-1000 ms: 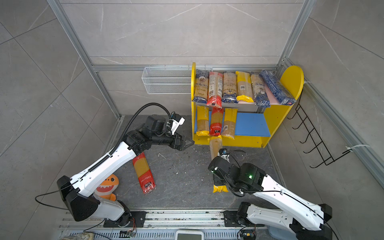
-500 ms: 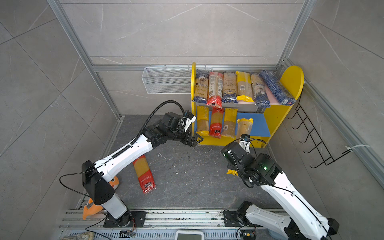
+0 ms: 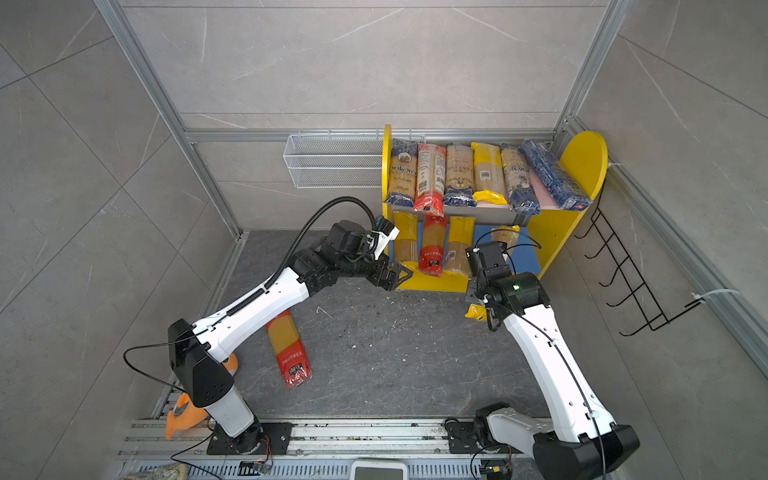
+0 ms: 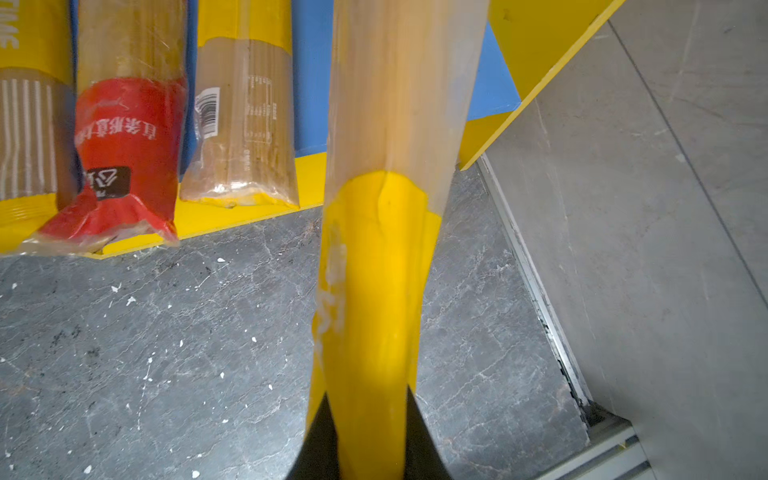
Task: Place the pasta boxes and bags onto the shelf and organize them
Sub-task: 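Stand the yellow PASTATIME pack upright at the shelf's far end and release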
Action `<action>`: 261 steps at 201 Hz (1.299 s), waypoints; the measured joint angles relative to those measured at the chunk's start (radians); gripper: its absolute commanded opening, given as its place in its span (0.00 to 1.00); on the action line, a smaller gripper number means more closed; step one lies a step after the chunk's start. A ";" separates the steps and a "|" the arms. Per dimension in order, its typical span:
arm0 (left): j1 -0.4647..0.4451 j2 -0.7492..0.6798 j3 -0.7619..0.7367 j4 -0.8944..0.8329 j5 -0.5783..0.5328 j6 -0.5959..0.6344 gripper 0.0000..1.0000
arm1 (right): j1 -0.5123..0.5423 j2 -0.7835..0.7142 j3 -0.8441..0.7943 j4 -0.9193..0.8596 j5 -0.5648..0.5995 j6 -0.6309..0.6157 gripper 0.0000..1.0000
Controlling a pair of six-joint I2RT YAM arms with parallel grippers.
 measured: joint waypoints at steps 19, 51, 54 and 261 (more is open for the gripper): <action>-0.012 0.021 -0.008 0.016 -0.010 0.014 1.00 | -0.042 0.050 0.002 0.037 -0.027 -0.048 0.00; -0.020 0.056 -0.010 0.032 -0.029 0.029 1.00 | -0.077 0.134 0.028 0.082 -0.045 -0.113 0.00; -0.020 0.058 -0.011 0.033 -0.030 0.029 1.00 | -0.080 0.141 0.031 0.087 -0.045 -0.118 0.00; 0.029 0.058 -0.010 0.047 -0.134 0.085 1.00 | -0.158 0.576 0.267 0.333 0.087 -0.438 0.00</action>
